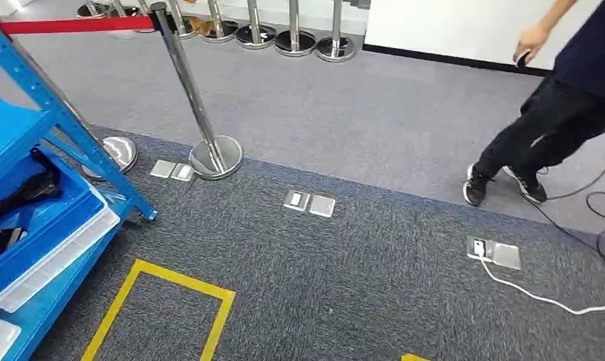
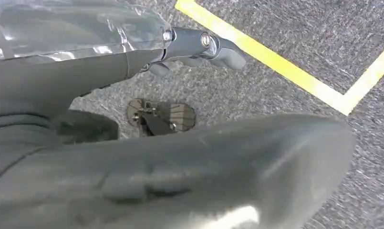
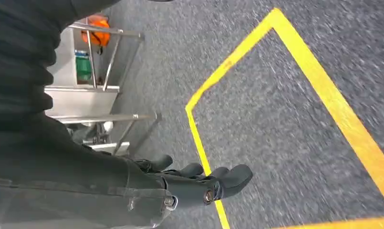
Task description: Take the parts from the cabinet and place them on the table.
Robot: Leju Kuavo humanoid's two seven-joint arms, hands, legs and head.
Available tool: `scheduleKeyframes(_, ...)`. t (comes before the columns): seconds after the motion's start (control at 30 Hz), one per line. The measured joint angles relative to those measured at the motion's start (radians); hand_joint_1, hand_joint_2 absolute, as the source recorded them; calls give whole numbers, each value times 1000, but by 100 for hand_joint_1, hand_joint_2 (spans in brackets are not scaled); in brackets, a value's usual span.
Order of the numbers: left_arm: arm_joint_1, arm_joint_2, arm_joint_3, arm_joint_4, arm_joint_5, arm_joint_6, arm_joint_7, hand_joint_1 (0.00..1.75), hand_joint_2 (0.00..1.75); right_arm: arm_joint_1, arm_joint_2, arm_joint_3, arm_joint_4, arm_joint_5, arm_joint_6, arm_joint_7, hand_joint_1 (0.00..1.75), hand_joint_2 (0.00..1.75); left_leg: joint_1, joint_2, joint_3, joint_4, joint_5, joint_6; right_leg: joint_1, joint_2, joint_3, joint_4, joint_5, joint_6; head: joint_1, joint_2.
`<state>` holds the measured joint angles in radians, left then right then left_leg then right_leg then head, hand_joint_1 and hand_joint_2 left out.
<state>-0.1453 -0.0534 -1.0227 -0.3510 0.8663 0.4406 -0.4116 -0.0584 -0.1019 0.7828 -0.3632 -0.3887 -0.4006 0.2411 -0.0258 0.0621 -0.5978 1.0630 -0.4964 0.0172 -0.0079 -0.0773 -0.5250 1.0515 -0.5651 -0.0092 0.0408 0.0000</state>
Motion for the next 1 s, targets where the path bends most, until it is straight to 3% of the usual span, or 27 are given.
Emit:
scheduleKeyframes(0.1,-1,1,-2,0,-2,-1,3,0,0,-8,-2,11,0,-17,-3,0,0,175,-5,-24,-1,-11,-2,7,-4,-24,6,-10,-1,7,-1,0)
scheduleKeyframes(0.13,-1,2,-2,0,-2,-1,3,0,0,-11,-2,14,-1,-21,-4,0,0,175,4,-32,11,-29,5,14,0,-26,14,-12,-6,14,0,0)
scheduleKeyframes(0.17,-1,2,-3,0,-3,-1,5,0,0,-11,-6,16,-1,-23,-5,0,0,175,8,-36,21,-43,10,16,-5,16,14,6,-19,15,0,0)
scheduleKeyframes(0.2,-5,2,-3,0,-3,-1,6,0,0,-11,-6,20,-2,-27,-8,0,0,175,10,-43,24,-48,12,20,-5,47,-6,46,-43,17,0,0)
scheduleKeyframes(0.27,-12,2,-9,0,-5,-4,9,0,0,-9,-12,24,-2,-34,-12,2,0,175,11,-61,24,-48,12,28,-7,69,-85,195,-112,22,2,0)
scheduleKeyframes(0.3,-11,2,-11,-1,-6,-5,10,0,0,-8,-18,25,-2,-37,-13,4,0,175,11,-71,24,-48,12,28,-7,71,-119,254,-127,25,2,0)
scheduleKeyframes(0.33,-11,2,-13,-1,-6,-5,13,0,0,-6,-21,27,-2,-38,-13,5,0,175,13,-83,25,-47,11,28,-9,72,-139,275,-117,27,3,0)
scheduleKeyframes(0.37,-10,2,-15,-1,-6,-5,13,0,0,-5,-24,30,-2,-40,-14,7,0,175,15,-96,26,-45,10,26,-11,72,-133,246,-83,30,4,0)
scheduleKeyframes(0.43,-10,2,-18,-1,-6,-10,14,0,0,-5,-34,31,-2,-47,-16,8,0,175,23,-119,27,-34,3,16,-20,83,-74,96,15,37,4,0)
scheduleKeyframes(0.47,-11,2,-18,-1,-6,-12,14,0,0,-5,-35,31,-2,-52,-19,9,0,175,25,-127,23,-24,-4,6,-28,113,-48,25,41,45,6,0)
scheduleKeyframes(0.5,-13,2,-18,-1,-6,-14,14,0,0,-5,-35,33,-2,-56,-23,10,0,175,21,-135,14,-6,-11,-4,-25,143,-41,11,25,46,10,0)
scheduleKeyframes(0.53,-14,2,-18,-1,-6,-14,15,0,0,-6,-36,35,-2,-59,-26,10,0,175,22,-147,10,-6,-9,-7,-26,132,-45,17,27,35,9,0)
scheduleKeyframes(0.6,-13,2,-22,-1,-8,-16,15,0,0,-6,-37,41,-2,-63,-28,11,0,175,25,-159,10,-13,-3,-16,-18,117,-43,17,27,27,7,0)
scheduleKeyframes(0.63,-12,2,-23,-1,-8,-16,15,0,0,-7,-37,42,-2,-63,-29,11,0,175,26,-166,8,-10,-5,-19,-22,108,-42,12,31,21,6,0)
scheduleKeyframes(0.67,-11,2,-24,-1,-8,-15,15,0,0,-8,-37,42,-2,-65,-29,11,0,175,26,-146,8,4,-16,-23,-24,96,-40,9,33,16,6,0)
scheduleKeyframes(0.7,-13,2,-24,-1,-8,-12,15,0,0,-8,-40,43,-2,-67,-31,11,0,175,22,-108,-9,43,-41,-29,-24,91,-38,8,33,11,-2,0)
scheduleKeyframes(0.73,-15,2,-25,-1,-8,-10,15,0,0,-7,-43,44,-2,-69,-33,11,0,175,24,-89,-42,112,-79,-34,-21,79,-38,7,32,10,-8,0)
scheduleKeyframes(0.8,-14,2,-25,-1,-8,-5,15,0,0,-5,-48,46,-2,-72,-34,15,0,175,28,-76,-116,262,-138,-37,-16,54,-38,8,29,5,-8,0)
scheduleKeyframes(0.83,-11,2,-25,-1,-8,-3,15,0,0,-5,-50,47,-2,-73,-34,16,0,175,28,-74,-132,294,-140,-36,-14,44,-37,8,27,3,-8,0)
scheduleKeyframes(0.87,-9,2,-26,-1,-8,0,15,0,0,-6,-51,47,-2,-73,-34,16,0,175,27,-73,-130,286,-127,-34,-13,35,-36,8,26,2,-9,0)
scheduleKeyframes(0.9,-8,2,-26,-1,-8,2,15,0,0,-7,-51,48,-2,-74,-34,16,0,175,26,-72,-104,231,-89,-28,-11,26,-33,8,23,2,-8,0)
scheduleKeyframes(0.93,-8,2,-26,-1,-8,4,15,0,0,-8,-52,49,-2,-75,-34,17,0,175,22,-66,-57,137,-38,-19,-10,16,-27,8,20,3,-8,0)
scheduleKeyframes(0.97,-8,2,-26,-1,-8,7,15,0,0,-9,-52,49,-2,-78,-35,18,0,175,15,-38,-10,42,5,-6,-10,7,-21,6,16,5,-9,0)
scheduleKeyframes(1.0,-9,2,-26,-1,-8,8,15,0,0,-8,-52,51,-2,-80,-35,19,0,175,6,12,8,5,-6,3,-10,-1,-17,5,14,7,-8,0)
